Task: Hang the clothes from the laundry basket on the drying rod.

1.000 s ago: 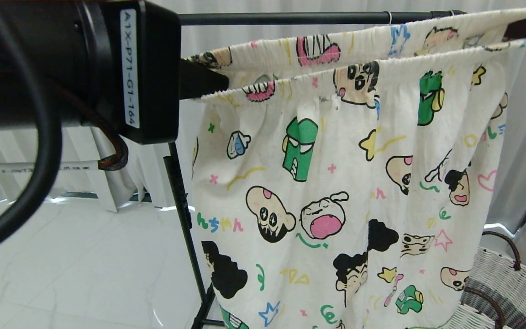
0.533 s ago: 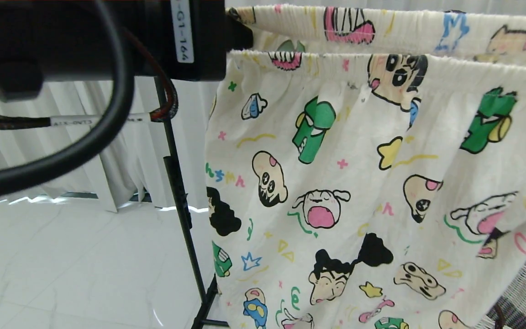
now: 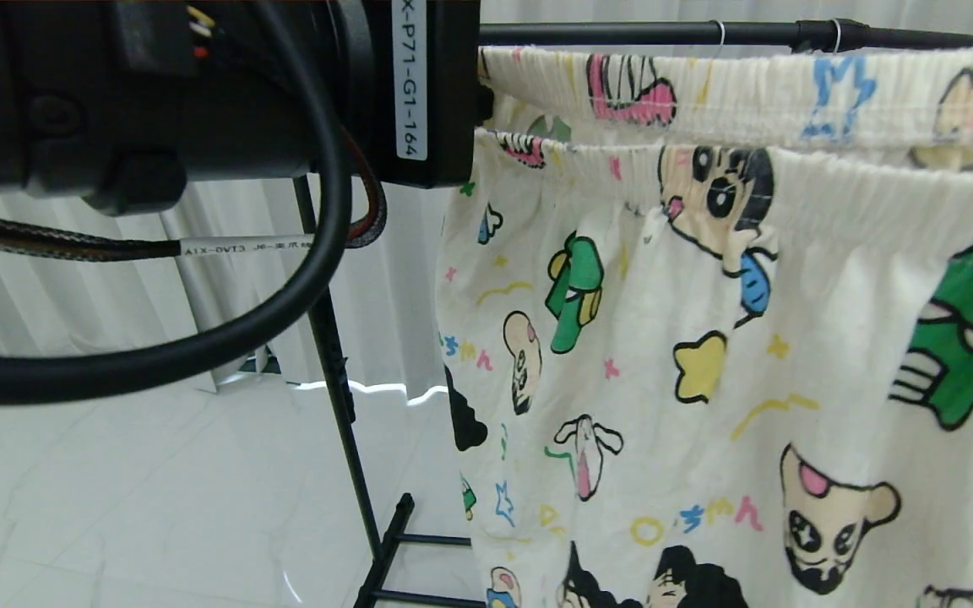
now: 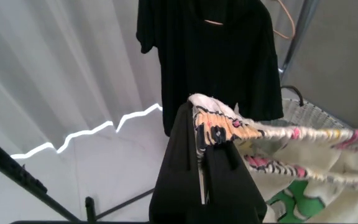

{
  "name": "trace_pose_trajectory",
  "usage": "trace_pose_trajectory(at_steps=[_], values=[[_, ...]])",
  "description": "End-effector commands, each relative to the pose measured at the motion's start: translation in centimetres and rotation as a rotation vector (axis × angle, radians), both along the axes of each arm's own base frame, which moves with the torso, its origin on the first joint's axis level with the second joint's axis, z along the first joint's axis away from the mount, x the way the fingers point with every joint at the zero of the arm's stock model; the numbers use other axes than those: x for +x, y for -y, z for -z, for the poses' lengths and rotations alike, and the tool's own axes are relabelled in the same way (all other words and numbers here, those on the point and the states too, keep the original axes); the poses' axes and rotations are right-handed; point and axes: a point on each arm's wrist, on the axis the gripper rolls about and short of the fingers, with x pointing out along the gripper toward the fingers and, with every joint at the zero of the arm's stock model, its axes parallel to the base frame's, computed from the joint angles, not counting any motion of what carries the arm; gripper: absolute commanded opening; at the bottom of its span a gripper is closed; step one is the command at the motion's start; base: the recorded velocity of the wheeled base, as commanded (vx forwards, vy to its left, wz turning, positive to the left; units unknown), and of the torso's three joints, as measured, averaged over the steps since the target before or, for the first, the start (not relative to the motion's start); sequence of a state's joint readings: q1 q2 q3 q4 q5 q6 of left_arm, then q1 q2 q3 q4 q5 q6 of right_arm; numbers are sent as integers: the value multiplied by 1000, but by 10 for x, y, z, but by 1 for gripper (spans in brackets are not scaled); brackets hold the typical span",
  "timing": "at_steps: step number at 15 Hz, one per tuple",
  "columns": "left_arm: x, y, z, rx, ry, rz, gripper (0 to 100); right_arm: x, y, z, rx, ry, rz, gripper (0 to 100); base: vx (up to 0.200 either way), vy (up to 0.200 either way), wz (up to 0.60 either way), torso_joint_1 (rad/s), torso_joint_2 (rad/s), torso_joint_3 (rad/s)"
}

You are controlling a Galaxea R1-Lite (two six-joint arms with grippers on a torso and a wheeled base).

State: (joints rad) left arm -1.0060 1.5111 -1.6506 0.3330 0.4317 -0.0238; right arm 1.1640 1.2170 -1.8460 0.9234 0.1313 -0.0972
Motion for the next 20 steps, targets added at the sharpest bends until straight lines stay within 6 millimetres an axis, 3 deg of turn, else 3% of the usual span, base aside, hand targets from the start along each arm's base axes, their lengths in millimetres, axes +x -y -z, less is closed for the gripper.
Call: trace_pose_trajectory(at_steps=[1,5,7,10,14,16,20], values=[[0,0,0,3,2,-14,0,3,-14,3,-30,-12,-29,0,0,0,0,0,0,0],[-6,-9,2,44,-23,-17,0,7,-14,5,-48,3,65,0,0,0,0,0,0,0],[-17,-28,7,138,-84,-17,0,25,-28,7,-90,44,281,0,0,0,0,0,0,0],[-33,-52,9,185,-142,-16,0,57,-63,6,-38,78,405,0,0,0,0,0,0,0],[-59,-57,1,47,-186,73,0,90,-109,1,131,133,429,0,0,0,0,0,0,0],[-90,-61,-5,-49,-234,227,0,104,-134,1,217,162,417,0,0,0,0,0,0,0],[-111,-76,-12,-116,-254,348,0,109,-142,3,232,168,419,0,0,0,0,0,0,0]])
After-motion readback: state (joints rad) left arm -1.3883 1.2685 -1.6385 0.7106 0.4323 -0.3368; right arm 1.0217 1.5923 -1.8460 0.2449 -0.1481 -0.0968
